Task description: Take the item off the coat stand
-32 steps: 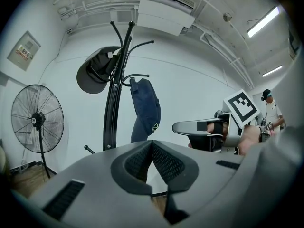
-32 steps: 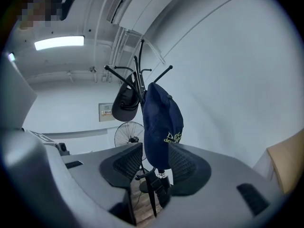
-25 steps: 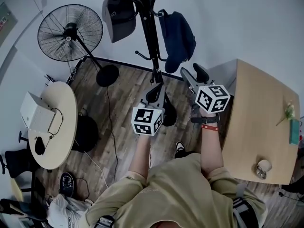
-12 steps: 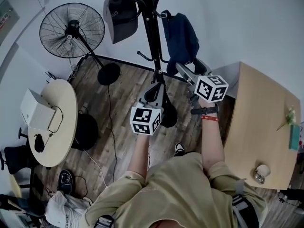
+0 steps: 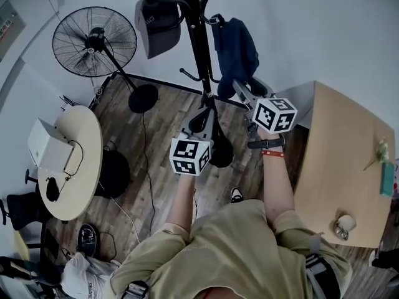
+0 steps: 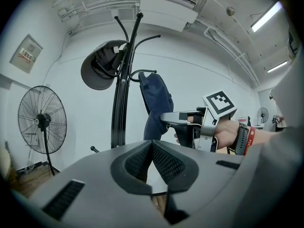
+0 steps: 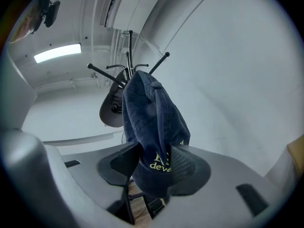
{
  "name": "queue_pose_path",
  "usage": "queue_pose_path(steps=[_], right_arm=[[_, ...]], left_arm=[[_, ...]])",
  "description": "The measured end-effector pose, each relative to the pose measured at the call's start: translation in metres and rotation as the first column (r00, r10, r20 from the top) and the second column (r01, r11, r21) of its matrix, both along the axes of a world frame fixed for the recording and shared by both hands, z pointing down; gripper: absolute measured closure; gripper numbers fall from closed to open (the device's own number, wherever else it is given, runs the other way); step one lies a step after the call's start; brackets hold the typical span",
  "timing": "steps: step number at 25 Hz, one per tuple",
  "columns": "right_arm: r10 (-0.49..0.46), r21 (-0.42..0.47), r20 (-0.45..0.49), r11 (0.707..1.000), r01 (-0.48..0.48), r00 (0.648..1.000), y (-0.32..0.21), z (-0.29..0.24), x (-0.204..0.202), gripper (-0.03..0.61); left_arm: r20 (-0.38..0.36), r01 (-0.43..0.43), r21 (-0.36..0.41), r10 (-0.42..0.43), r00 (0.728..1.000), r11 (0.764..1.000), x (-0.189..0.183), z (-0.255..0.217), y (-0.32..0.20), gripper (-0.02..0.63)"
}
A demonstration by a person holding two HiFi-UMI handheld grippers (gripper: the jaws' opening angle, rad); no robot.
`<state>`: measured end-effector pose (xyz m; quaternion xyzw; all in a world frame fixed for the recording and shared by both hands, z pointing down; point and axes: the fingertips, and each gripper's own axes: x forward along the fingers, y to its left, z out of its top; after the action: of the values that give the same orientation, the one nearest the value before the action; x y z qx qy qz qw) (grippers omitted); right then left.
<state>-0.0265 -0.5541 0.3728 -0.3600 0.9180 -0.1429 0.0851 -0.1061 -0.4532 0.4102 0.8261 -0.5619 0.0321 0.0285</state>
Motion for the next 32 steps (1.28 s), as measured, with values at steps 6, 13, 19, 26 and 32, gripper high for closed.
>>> queue_pose_path(steps=[6, 13, 19, 26, 32], right_arm=[[0.049, 0.016, -0.004, 0.999, -0.049, 0.999, 0.007, -0.002, 0.004, 0.447], [0.099, 0.048, 0.019, 0.994, -0.100, 0.995, 0.018, -0.010, 0.006, 0.510], [0.129, 0.084, 0.050, 0.988, -0.133, 0.990, 0.033, -0.027, 0.016, 0.523], [0.172, 0.112, 0.065, 0.977, -0.179, 0.983, 0.048, -0.042, 0.034, 0.526], [0.219, 0.125, 0.069, 0.966, -0.226, 0.973, 0.064, -0.045, 0.054, 0.526]], left_arm=[[0.001, -0.012, -0.005, 0.012, 1.000, 1.000, 0.003, 0.002, 0.010, 0.591], [0.001, -0.018, 0.004, 0.018, 1.000, 1.000, -0.001, -0.002, 0.020, 0.591], [0.009, -0.034, 0.011, 0.034, 0.999, 0.999, 0.003, -0.005, 0.033, 0.591], [0.010, -0.054, 0.023, 0.053, 0.999, 0.998, 0.007, -0.010, 0.044, 0.591], [0.009, -0.082, 0.023, 0.082, 0.997, 0.996, 0.016, -0.009, 0.052, 0.591]])
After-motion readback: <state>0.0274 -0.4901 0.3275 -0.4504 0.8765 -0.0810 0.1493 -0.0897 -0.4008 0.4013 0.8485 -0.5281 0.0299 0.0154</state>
